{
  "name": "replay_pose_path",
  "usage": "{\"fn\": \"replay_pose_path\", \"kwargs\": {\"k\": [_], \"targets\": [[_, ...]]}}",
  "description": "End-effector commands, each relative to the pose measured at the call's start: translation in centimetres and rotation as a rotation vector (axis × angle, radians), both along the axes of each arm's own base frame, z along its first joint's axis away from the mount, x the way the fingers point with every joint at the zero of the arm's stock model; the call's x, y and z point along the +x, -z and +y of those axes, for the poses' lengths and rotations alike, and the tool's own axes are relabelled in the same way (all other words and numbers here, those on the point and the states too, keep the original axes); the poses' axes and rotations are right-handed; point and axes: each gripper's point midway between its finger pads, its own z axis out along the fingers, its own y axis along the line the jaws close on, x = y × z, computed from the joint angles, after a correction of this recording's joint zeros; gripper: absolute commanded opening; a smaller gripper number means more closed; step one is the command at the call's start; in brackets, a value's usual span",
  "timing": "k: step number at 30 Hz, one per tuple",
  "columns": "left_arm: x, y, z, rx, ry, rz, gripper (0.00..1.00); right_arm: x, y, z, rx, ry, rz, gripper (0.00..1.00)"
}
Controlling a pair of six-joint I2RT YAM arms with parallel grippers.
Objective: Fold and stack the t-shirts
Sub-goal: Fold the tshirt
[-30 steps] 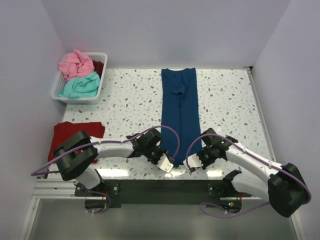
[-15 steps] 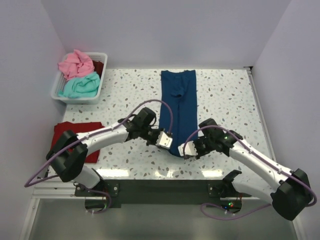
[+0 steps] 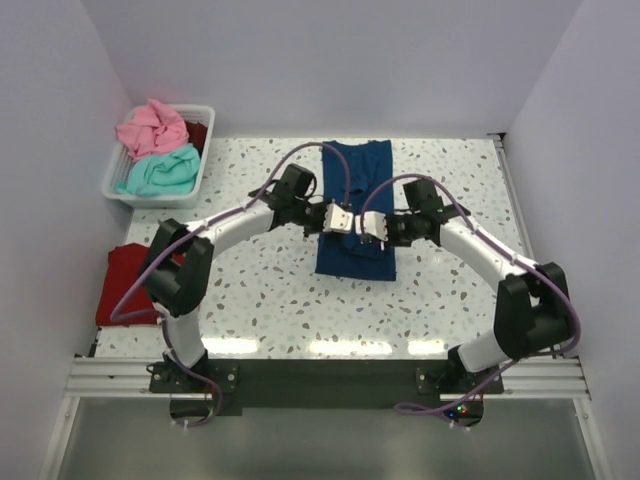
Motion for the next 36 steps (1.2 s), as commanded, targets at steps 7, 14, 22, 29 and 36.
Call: {"fn": "replay_pose_path", "kwargs": {"k": [7, 14, 22, 29, 36], "targets": [[9.6, -2.0, 0.2, -0.047, -0.08, -0.113, 0.0, 9.5, -2.9, 1.3, 0.088, -0.008, -0.169, 0.0], [12.7, -0.5, 0.9, -0.04, -0.12, -0.117, 0.0, 12.6, -0.8, 0.9, 0.064, 0.01, -0.147, 0.0], [14.2, 0.7, 0.9, -0.04, -0.148, -0.126, 0.0, 13.4, -0.5, -0.4, 0.048, 0.028, -0.145, 0.0], [15.1, 1.4, 0.9, -0.041, -0.16, -0.132, 0.0, 13.5, 0.1, -1.1, 0.031, 0.033, -0.142, 0.0], [16.2, 2.2, 1.1, -0.035, -0.176, -0.144, 0.0, 14.3, 1.5, -2.0, 0.008, 0.051, -0.125, 0.0]]}}
